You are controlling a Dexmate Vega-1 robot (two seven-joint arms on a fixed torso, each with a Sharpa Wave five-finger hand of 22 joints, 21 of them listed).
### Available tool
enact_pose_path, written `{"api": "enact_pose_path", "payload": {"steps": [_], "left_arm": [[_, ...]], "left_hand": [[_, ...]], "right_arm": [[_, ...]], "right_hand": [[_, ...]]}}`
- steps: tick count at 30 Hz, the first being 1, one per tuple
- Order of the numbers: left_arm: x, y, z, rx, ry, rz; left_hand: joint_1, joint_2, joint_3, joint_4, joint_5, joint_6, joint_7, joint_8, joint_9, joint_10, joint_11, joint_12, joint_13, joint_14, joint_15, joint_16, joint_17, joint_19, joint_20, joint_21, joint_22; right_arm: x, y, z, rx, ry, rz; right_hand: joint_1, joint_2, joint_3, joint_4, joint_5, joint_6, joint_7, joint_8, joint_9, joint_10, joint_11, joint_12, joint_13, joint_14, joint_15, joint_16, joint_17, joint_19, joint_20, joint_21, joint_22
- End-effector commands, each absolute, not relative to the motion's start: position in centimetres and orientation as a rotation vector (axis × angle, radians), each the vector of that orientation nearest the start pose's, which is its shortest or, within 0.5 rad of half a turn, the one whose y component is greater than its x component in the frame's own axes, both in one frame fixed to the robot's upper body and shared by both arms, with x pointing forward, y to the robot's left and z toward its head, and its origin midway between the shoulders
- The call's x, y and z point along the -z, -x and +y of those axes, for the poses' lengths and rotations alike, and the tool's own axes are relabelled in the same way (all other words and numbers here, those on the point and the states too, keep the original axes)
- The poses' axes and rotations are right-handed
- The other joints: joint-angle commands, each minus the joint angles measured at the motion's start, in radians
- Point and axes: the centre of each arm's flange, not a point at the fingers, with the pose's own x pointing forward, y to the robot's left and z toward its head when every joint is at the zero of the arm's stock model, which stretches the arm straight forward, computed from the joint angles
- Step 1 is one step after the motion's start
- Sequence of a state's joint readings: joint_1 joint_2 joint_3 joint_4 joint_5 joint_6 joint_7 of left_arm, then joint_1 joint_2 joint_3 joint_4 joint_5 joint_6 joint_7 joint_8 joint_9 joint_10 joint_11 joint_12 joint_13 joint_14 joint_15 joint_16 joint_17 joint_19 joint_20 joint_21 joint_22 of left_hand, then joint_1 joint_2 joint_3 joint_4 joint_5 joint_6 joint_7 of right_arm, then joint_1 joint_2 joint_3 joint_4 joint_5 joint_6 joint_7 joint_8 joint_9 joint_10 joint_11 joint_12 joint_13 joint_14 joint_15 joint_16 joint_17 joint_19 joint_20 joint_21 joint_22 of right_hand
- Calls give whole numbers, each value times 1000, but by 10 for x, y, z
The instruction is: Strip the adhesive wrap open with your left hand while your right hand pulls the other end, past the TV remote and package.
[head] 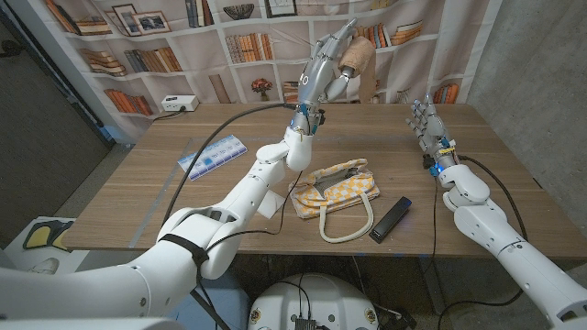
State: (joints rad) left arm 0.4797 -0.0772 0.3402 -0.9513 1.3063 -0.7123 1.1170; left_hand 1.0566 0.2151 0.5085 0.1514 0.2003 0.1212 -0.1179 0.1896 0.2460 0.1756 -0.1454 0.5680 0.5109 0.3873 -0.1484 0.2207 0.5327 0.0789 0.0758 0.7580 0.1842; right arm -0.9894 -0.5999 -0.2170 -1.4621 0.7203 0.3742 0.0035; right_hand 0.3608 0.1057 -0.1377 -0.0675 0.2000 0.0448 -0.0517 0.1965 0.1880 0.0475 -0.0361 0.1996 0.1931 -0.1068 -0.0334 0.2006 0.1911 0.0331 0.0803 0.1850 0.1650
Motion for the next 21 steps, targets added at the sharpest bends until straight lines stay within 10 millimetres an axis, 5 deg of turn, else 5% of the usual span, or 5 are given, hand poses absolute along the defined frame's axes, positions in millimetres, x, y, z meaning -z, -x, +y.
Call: {"api": "enact_pose_path", "payload": {"steps": [1, 4, 10, 12, 21], "left_arm": [[-110, -564, 25, -302, -573, -1731], [-109, -565, 25, -298, -545, -1722], [-108, -566, 27, -295, -480, -1693], [-108, -568, 28, -286, -441, -1676], [-106, -574, 33, -268, -332, -1621]], "left_hand": [[-23, -1, 7, 20, 11, -8, -5, 9, -1, -4, -6, -2, -2, -4, -2, -2, 2, -6, -1, 4, 5], [-51, -6, 4, 39, 14, -11, -6, 9, -1, -6, -6, -4, -6, -2, -5, -2, 1, -7, -3, 5, 5], [-208, -25, -54, 54, 31, -24, -8, 9, -1, -2, -18, -6, -23, 3, -11, -4, -10, -5, -12, 2, 5], [-304, -38, -100, 52, 47, -32, -13, 9, -3, -1, -24, -7, -33, 7, -17, -6, -19, -3, -16, -2, 5], [-410, -48, -156, 49, 74, -35, -16, 10, -6, 2, -35, -4, -38, 21, -24, -5, -31, -1, -22, -8, 5]], "right_arm": [[7, -602, -352, -124, -96, -732], [7, -603, -352, -124, -95, -731], [7, -603, -352, -124, -95, -729], [8, -604, -352, -126, -95, -728], [8, -604, -352, -126, -97, -730]], "right_hand": [[0, 7, 4, 0, 0, 11, 0, 5, 3, 4, -8, -1, 2, -1, -12, 2, 2, 3, 3, 2, 4], [0, 7, 4, 0, 0, 11, 0, 5, 3, 4, -8, -1, 2, -1, -12, 1, 2, 3, 3, 2, 4], [0, 7, 4, 0, 0, 12, 0, 5, 3, 4, -7, -1, 2, -1, -12, 2, 2, 3, 3, 2, 4], [0, 7, 4, 0, 0, 12, -1, 5, 3, 4, -8, -1, 2, -1, -12, 2, 2, 3, 3, 2, 4], [0, 8, 5, 0, 0, 12, -1, 5, 3, 4, -8, -1, 2, -1, -12, 1, 2, 3, 3, 2, 4]]}}
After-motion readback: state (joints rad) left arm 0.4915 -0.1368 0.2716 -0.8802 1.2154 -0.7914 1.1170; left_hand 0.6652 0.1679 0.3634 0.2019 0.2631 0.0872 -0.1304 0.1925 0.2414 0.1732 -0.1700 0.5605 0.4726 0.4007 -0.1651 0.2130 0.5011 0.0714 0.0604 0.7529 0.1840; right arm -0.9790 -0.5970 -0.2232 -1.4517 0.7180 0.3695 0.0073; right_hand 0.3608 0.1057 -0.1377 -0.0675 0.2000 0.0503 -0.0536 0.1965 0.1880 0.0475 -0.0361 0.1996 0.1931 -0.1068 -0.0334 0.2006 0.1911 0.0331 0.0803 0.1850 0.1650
